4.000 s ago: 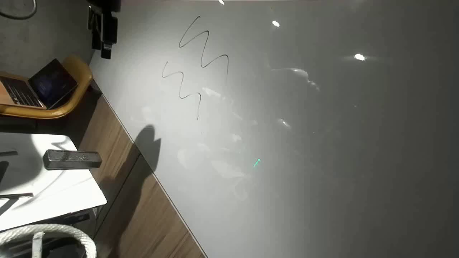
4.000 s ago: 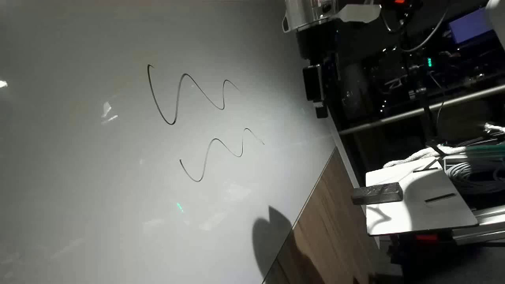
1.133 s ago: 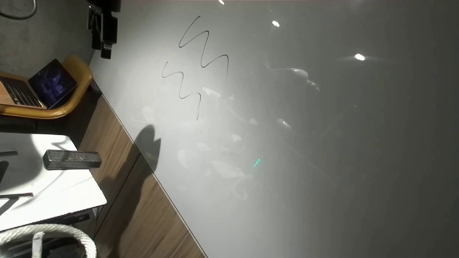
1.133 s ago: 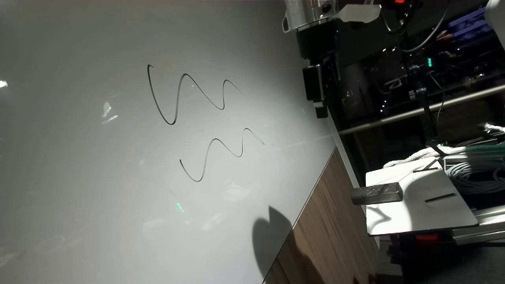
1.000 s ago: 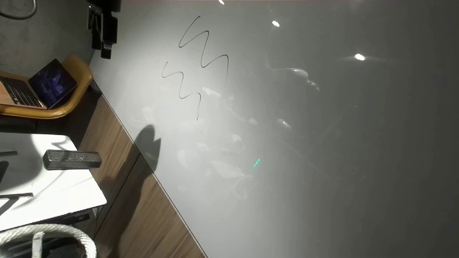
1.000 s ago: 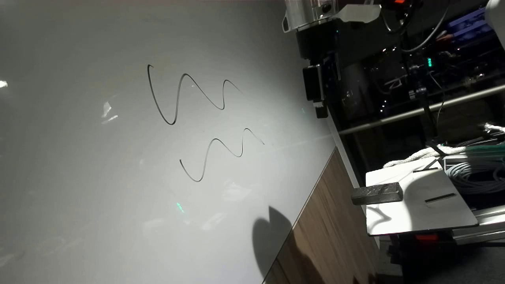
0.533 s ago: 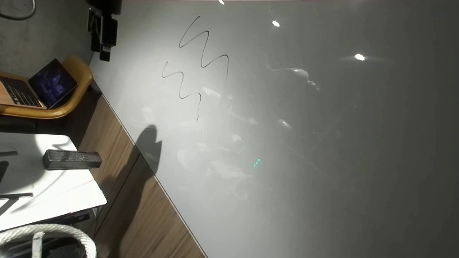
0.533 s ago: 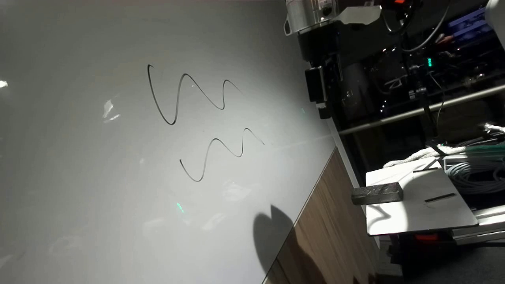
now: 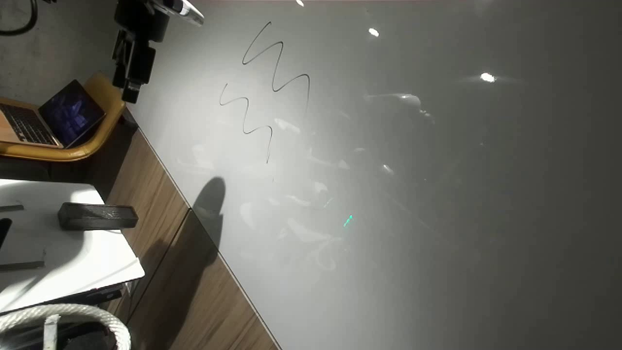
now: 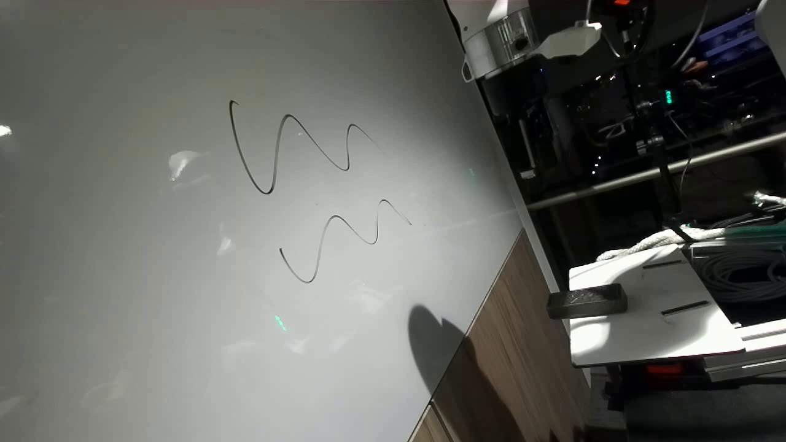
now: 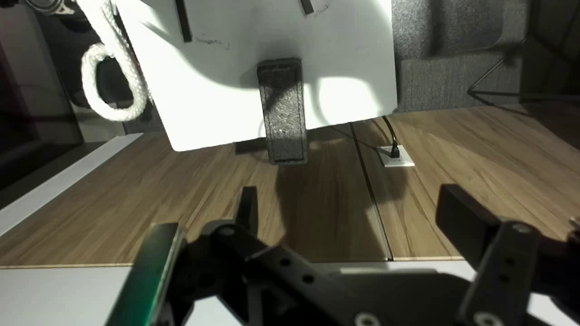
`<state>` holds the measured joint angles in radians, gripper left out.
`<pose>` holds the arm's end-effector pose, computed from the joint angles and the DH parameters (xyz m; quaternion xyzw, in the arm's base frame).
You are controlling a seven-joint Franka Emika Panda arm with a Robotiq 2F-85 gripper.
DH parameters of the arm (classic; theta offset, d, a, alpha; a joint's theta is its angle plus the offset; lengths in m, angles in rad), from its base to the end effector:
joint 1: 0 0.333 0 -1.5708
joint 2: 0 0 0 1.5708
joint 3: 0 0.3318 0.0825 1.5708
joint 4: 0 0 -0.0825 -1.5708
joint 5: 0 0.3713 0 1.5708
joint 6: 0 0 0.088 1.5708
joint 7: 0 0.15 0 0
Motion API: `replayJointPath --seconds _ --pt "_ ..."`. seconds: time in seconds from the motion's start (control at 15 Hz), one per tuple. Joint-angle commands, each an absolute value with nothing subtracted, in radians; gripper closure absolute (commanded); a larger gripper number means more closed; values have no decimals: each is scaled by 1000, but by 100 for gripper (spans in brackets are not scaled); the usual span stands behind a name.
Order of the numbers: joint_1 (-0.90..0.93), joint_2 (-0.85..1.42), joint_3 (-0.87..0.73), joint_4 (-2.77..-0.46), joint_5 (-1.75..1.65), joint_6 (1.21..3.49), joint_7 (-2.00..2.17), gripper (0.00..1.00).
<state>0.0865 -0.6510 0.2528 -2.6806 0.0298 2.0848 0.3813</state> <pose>0.3137 0.1076 0.4052 0.9965 -0.0515 0.0399 0.0527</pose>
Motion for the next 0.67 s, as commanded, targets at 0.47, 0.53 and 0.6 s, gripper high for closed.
replayJointPath --seconds 0.47,0.53,0.6 --pt "51 -478 205 -2773 -19 2371 283 0" --pt "44 -459 207 -2775 -30 2384 288 0" --pt "42 -441 205 -2776 -33 2393 292 0"
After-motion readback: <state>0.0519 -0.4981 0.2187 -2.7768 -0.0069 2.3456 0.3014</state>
